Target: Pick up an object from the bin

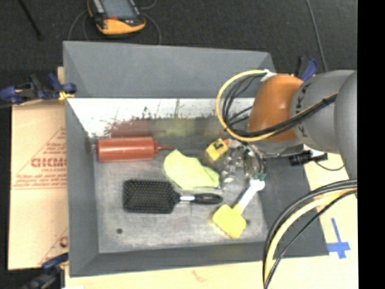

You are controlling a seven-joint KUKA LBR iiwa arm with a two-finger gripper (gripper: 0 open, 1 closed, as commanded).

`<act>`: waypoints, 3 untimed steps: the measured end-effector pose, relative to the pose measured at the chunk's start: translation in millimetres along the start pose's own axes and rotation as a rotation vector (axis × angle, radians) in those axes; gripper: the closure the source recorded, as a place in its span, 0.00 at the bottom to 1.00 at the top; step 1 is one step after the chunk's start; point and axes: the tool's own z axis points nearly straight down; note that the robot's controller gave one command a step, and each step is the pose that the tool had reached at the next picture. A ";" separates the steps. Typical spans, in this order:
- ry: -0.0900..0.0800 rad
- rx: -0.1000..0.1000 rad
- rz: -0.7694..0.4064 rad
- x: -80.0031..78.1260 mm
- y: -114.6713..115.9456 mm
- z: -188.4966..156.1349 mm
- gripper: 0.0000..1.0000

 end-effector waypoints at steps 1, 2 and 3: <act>0.000 0.000 -0.001 -0.1 0.0 0.0 1.00; 0.003 0.002 0.101 -17.1 5.6 0.2 1.00; -0.007 -0.005 0.249 -13.7 -41.0 -0.3 1.00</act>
Offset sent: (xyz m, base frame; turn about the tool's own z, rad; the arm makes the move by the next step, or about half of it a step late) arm 0.0476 0.0139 -0.0037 0.2516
